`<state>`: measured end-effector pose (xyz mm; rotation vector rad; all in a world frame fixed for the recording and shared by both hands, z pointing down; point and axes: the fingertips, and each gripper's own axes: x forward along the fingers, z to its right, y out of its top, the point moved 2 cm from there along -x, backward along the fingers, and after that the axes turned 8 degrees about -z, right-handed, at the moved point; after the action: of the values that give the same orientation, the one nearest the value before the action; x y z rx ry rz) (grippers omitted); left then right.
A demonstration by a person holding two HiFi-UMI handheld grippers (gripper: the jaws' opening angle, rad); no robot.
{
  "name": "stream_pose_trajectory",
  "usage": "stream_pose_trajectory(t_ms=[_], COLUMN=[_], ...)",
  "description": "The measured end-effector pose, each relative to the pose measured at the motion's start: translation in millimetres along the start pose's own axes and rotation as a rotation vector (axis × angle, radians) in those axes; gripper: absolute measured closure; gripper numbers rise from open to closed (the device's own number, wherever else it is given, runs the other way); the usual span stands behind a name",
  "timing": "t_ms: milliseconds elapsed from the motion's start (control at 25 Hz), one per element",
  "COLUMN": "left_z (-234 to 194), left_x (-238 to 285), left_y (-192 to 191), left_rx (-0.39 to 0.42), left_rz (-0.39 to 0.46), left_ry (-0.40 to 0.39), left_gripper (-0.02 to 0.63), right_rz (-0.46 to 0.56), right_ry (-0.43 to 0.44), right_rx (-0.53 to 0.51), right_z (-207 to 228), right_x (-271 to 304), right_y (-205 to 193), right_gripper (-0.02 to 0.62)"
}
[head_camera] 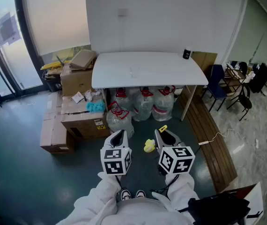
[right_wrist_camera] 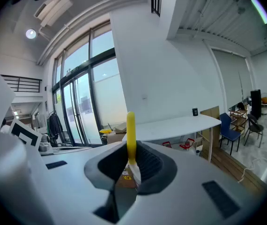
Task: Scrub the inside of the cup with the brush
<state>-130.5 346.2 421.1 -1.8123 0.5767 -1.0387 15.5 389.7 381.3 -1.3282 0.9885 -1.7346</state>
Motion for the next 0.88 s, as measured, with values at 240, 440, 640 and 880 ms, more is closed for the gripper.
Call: stream_pose_trajectory(t_ms=[240,440,640,880], left_z=[-5.6,-21.0,-31.8,-39.1], left_x=[-4.0,-4.4,-1.1,12.9], left_y=[3.5,5.6,4.9,-3.4], left_rx=[0.006,0.007,0.012,0.006], left_rz=[0.006,0.009,0.002,-0.028], left_ry=[0.002,0.007,-0.005,-0.023], left_gripper=[0.594,0.594,0.594,0.594], right_rz=[0.008,-0.008,-0.003,-0.011], right_ry=[0.013,0.019,-0.001,-0.019], right_rx=[0.045,0.054,0.066,0.084], right_z=[-2.7,-10.8,-14.1,-9.0], right_x=[2.7,13.4,19.3,28.3], right_y=[2.6,0.1,-0.1,-4.5], right_gripper=[0.491,0.491,0.491,0.491])
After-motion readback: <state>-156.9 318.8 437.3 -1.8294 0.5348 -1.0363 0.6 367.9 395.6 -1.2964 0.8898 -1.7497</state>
